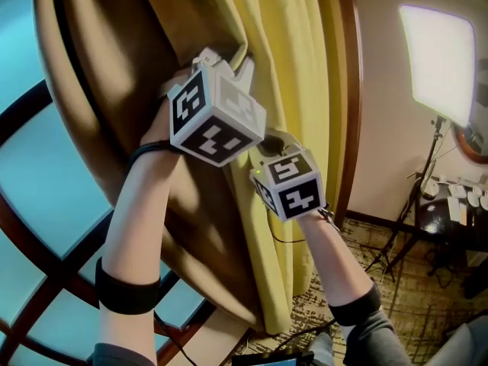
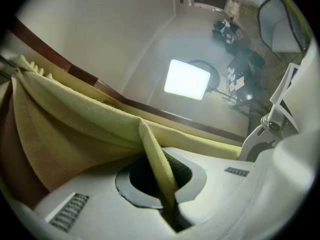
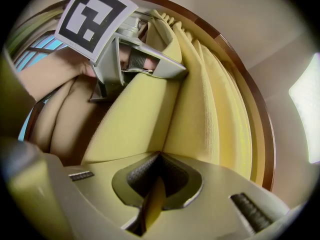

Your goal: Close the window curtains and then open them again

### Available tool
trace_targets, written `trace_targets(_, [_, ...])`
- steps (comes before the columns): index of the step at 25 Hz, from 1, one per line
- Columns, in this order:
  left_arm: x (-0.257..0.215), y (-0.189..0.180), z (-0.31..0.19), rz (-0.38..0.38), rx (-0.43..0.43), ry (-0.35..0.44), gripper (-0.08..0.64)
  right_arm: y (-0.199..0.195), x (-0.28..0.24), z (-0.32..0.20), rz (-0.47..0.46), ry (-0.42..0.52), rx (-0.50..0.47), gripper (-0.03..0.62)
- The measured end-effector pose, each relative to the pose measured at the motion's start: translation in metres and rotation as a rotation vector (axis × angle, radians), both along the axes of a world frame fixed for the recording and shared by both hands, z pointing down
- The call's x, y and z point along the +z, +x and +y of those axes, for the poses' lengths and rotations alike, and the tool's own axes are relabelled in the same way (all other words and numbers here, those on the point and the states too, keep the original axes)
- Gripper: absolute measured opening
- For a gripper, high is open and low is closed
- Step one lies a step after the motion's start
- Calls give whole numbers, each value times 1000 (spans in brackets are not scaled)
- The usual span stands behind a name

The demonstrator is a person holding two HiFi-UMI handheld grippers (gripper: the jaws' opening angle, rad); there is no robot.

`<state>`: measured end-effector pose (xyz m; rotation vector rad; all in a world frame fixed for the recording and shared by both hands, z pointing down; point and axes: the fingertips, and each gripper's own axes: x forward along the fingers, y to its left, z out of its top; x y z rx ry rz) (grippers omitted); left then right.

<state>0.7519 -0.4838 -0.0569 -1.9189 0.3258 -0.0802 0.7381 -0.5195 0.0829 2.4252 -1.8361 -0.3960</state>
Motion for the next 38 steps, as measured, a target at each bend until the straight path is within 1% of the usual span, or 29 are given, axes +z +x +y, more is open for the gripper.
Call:
trace_targets(6, [-2,22,4,-6,1,12,0,30,-3,1,1,15,22,14])
trace_targets(10, [-4,40,-7,4,-2,4,0,54,-1,-7,-9,14,26,14])
trace_targets(15, [-20,78,-10,23,-28,18,0,97,-10,-10,-11,16,15,14])
trace_targets(18, [-29,94,-9,25,-37,17,0,114,-14,-11,-13,14,8,14])
trace_targets(23, [-41,118,-6,56,-38,22,0,141,-15,-18,-20,5,-17,14])
trace_targets(25, [-38,136,-6,34,-48,27,0,154,-15,-20,-25,1,-25,14])
trace_targets(27, [-23,160,-9,-14,-59,39,0,169,-14,-21,-19,-3,-15,15])
trace_targets(30, [3,194,-21,-69,-71,15,0,182,-10,-24,-18,-24,-6,14])
trace_targets(33, [7,224,-22,-61,-51,-19,0,210,-7,-20,-34,-33,4,14])
trace_targets(35, [1,239,-22,-48,-46,-23,0,231,-6,-18,-38,-31,13,14])
trace_targets(38, [-4,253,-29,-35,-52,-18,0,249,-6,-23,-27,-36,11,14])
